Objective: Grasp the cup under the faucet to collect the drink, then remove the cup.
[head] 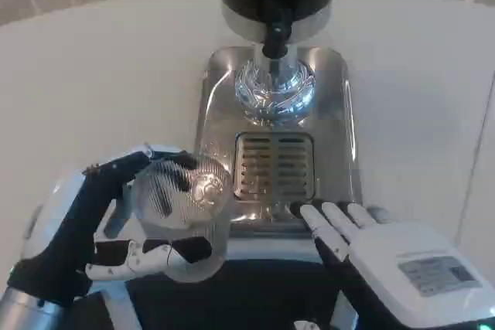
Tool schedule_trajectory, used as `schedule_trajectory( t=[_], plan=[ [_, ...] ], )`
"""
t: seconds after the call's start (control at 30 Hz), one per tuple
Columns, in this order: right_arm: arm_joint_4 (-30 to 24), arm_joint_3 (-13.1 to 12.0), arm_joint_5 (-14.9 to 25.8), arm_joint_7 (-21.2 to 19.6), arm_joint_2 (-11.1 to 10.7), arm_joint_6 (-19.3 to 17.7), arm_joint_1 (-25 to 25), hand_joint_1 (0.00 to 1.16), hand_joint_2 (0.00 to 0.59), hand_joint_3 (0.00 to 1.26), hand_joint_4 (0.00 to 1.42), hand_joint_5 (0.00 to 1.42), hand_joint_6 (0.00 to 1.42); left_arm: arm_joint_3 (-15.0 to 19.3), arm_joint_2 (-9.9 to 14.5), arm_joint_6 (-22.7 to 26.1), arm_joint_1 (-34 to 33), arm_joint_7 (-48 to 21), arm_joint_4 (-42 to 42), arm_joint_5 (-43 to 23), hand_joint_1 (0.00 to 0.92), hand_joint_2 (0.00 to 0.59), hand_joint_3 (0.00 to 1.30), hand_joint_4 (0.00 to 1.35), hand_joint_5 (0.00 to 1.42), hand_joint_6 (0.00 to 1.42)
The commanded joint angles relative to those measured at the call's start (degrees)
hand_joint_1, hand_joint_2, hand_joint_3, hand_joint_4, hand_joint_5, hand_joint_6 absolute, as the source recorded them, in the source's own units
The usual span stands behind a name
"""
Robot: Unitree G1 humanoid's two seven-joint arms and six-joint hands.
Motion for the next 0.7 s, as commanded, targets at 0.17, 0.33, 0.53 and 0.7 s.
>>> schedule_trajectory(
  t=[0.17, 0.33, 0.53, 0.7],
  plan=[
    [-0.93, -0.44, -0.37, 0.15, 0.67, -0.28, 0.25, 0.33, 0.518, 0.0, 0.0, 0.0, 0.0, 0.0, -0.39, 0.5, 0.27, -0.13, -1.57, -0.09, 0.548, 0.023, 1.0, 1.18, 1.37, 1.42],
    [-0.93, -1.0, 0.05, 0.19, 0.67, -0.27, -0.01, 0.32, 0.519, 0.0, 0.0, 0.0, 0.0, 0.17, -0.45, 0.83, 0.36, -0.1, -1.8, -0.04, 0.548, 0.022, 1.0, 1.18, 1.37, 1.42],
    [-0.93, -1.09, 0.09, 0.2, 0.88, -0.36, 0.07, 0.32, 0.519, 0.0, 0.0, 0.0, 0.0, 0.18, -0.58, 1.15, 0.04, 0.13, -1.4, 0.28, 0.55, 0.021, 1.0, 1.18, 1.37, 1.42],
    [-0.93, -1.14, 0.02, -0.31, 0.99, -0.76, 0.62, 0.31, 0.519, 0.0, 0.0, 0.0, 0.0, 0.18, -0.99, 1.68, -1.8, 1.1, 0.64, 1.24, 0.554, 0.018, 1.0, 1.18, 1.37, 1.42]
  ],
)
